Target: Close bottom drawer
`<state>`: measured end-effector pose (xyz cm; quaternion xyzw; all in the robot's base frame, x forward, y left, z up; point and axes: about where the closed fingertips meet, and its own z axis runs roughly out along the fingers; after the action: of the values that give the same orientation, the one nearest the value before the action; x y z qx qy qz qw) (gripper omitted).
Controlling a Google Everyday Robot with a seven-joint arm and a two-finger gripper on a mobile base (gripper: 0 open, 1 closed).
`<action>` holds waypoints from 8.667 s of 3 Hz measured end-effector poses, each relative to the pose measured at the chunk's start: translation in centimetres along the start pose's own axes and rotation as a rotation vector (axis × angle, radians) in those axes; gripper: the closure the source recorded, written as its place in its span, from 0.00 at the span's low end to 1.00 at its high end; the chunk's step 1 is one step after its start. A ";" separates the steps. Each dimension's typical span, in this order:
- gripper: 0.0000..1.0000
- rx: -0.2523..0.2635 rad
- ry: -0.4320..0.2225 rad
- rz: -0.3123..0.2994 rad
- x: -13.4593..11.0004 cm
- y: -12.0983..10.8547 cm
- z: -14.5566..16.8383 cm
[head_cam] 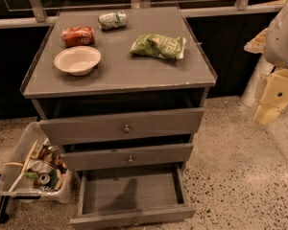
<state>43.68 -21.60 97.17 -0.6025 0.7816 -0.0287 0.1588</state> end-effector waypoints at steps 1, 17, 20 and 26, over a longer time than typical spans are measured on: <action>0.00 -0.033 -0.025 0.003 0.3 1.1 2.4; 1.00 0.006 -0.424 0.300 10.8 7.5 54.9; 1.00 -0.084 -0.424 0.174 9.6 12.7 61.5; 1.00 -0.319 -0.391 0.137 12.2 20.2 73.1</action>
Offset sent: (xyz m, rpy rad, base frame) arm -0.0014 -0.0006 -0.1353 0.2460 0.1484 0.0236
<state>42.75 -17.02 20.47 -0.5596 0.7698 0.2225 0.2114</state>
